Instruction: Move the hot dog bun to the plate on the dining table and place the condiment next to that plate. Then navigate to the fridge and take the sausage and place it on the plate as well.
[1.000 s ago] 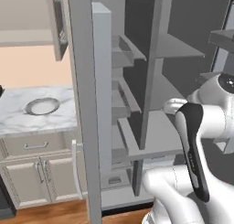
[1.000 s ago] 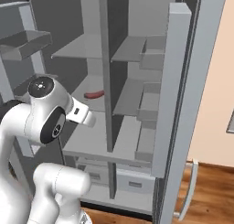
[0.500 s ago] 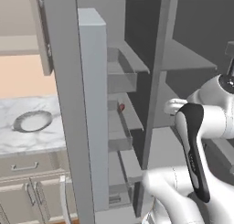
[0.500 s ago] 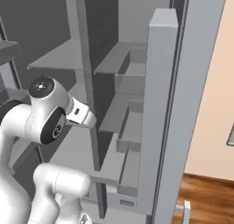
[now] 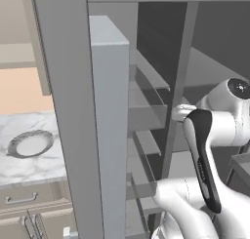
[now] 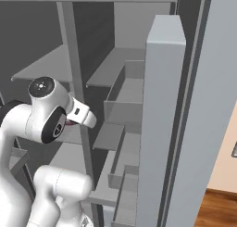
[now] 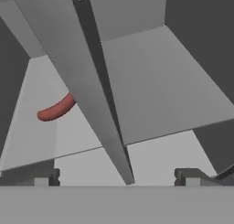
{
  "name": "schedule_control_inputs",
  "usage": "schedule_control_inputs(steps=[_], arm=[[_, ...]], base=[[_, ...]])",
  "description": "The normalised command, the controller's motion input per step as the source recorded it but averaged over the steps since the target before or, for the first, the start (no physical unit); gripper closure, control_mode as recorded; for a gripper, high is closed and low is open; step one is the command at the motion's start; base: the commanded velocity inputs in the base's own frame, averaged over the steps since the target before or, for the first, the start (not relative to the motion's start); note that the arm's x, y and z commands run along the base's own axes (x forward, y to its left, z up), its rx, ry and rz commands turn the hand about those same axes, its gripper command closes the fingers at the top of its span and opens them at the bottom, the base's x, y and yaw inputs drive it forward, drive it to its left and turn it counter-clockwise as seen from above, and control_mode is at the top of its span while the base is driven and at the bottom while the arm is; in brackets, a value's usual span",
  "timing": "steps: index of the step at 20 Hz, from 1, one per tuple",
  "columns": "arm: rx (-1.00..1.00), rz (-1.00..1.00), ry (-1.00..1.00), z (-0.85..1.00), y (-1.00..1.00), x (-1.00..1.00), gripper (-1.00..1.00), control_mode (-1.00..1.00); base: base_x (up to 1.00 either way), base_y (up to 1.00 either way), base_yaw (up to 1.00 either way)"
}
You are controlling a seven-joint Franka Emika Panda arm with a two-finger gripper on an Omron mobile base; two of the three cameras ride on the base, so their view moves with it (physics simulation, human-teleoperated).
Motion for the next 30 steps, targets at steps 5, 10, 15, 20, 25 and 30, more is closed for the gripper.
schedule_control_inputs(steps=[5,10,15,20,25,30], arm=[[0.00,-0.05,0.00,0.00,0.50,0.09,-1.00,-1.00],[0.01,-0.02,0.05,-0.04,0.54,-0.02,-1.00,-1.00],[0.13,0.00,0.09,-0.17,0.31,-0.01,-1.00,-1.00],[0.14,0.00,0.09,-0.32,0.12,0.00,-1.00,-1.00],[0.05,0.00,0.03,-0.30,0.11,0.05,-1.00,-1.00],[0.07,-0.01,0.00,-0.26,0.24,0.30,-1.00,-1.00]], base=[[0.00,0.00,0.00],[0.00,0.00,0.00],[0.00,0.00,0.00],[0.00,0.00,0.00],[0.00,0.00,0.00],[0.00,0.00,0.00]])
